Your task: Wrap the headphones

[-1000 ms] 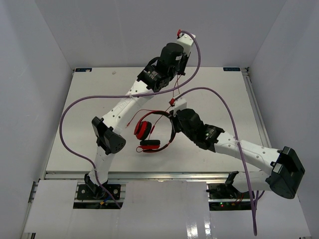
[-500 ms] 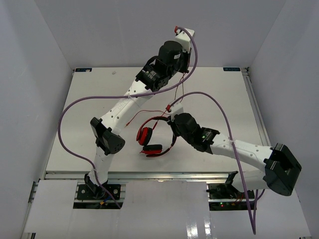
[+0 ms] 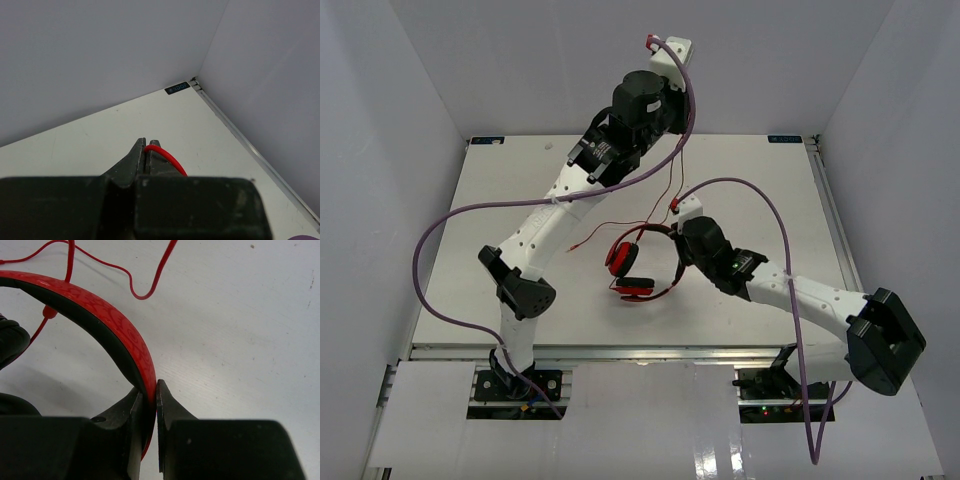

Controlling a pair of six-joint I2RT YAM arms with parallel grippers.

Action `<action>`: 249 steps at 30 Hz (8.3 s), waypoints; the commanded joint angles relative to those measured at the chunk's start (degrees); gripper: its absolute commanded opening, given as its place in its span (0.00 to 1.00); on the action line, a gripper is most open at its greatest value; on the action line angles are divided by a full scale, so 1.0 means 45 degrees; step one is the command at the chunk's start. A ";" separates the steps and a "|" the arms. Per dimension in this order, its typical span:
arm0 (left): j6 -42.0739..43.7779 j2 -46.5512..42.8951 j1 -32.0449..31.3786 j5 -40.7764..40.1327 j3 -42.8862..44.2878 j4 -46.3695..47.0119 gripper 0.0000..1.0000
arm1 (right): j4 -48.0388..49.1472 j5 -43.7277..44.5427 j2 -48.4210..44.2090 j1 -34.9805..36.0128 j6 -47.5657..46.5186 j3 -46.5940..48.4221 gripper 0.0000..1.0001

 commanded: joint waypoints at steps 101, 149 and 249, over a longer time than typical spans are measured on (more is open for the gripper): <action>-0.1768 -1.3342 0.4552 1.0399 -2.2903 1.3425 0.98 | -0.4979 -1.3377 -0.2548 -0.9260 -0.1771 0.6877 0.08; -0.2902 -0.5158 0.0999 1.0413 -2.5389 2.6171 0.00 | -0.4589 -0.9559 -0.0682 -0.9769 0.0536 0.9840 0.08; 0.5939 -1.1882 -0.2340 -0.0916 -1.3326 -0.1407 0.00 | -0.6400 -2.1421 -0.3995 -0.5377 -0.8422 0.6217 0.08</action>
